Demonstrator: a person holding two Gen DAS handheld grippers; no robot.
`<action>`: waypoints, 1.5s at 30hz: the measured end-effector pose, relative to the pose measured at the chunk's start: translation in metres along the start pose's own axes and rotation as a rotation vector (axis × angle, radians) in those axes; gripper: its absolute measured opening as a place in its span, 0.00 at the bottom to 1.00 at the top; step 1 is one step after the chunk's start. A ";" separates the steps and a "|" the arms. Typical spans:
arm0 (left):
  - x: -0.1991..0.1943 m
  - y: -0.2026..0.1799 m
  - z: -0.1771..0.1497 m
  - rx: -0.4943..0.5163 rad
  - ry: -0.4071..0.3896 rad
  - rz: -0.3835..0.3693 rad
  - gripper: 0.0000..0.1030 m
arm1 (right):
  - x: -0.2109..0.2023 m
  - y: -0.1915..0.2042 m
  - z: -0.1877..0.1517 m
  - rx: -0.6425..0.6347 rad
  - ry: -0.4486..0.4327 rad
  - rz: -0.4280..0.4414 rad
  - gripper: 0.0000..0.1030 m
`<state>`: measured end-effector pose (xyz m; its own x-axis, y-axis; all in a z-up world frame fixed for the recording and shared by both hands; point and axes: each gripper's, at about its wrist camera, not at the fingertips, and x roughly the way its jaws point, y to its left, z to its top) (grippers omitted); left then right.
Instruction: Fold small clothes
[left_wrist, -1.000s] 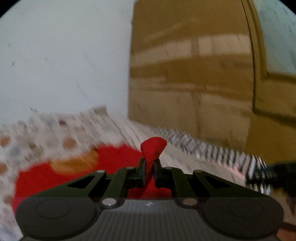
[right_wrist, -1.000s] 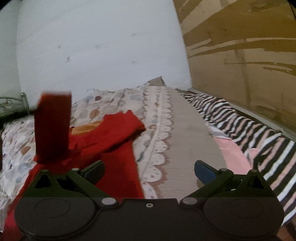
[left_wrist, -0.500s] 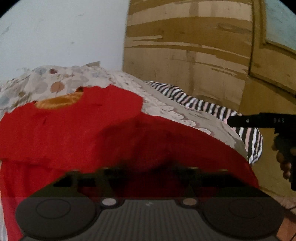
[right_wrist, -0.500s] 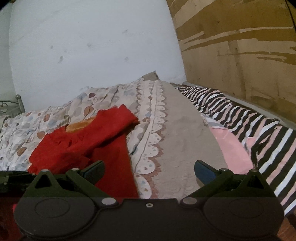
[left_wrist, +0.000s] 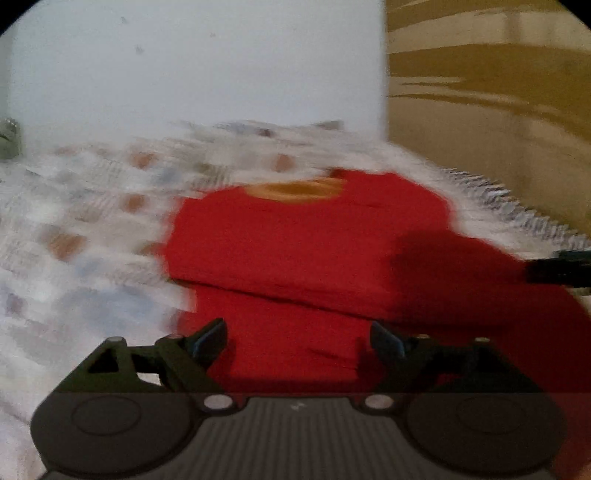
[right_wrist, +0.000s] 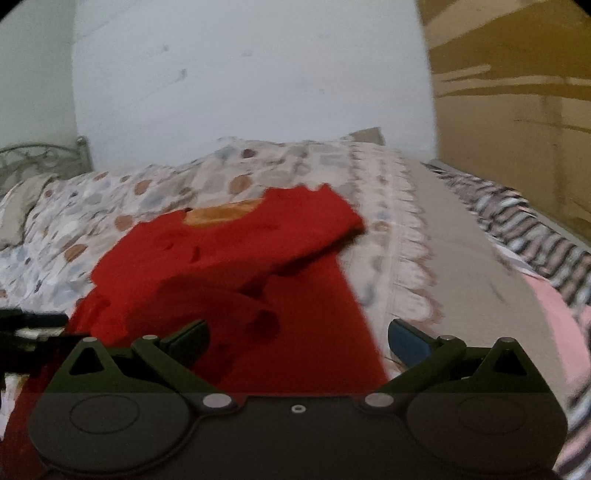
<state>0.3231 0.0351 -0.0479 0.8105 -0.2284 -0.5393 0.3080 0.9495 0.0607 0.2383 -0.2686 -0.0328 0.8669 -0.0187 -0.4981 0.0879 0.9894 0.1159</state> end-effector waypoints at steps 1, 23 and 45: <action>0.007 0.007 0.002 0.021 0.005 0.055 0.87 | 0.007 0.006 0.003 -0.009 0.005 0.018 1.00; 0.128 0.073 0.036 0.141 -0.109 0.437 0.85 | 0.081 0.041 0.003 -0.030 0.109 0.029 1.00; -0.014 0.087 -0.032 -0.243 -0.066 0.168 0.99 | 0.013 0.012 -0.004 -0.111 -0.095 0.004 1.00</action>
<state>0.3227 0.1282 -0.0620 0.8732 -0.0699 -0.4823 0.0450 0.9970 -0.0629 0.2488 -0.2562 -0.0412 0.9102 -0.0228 -0.4135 0.0339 0.9992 0.0194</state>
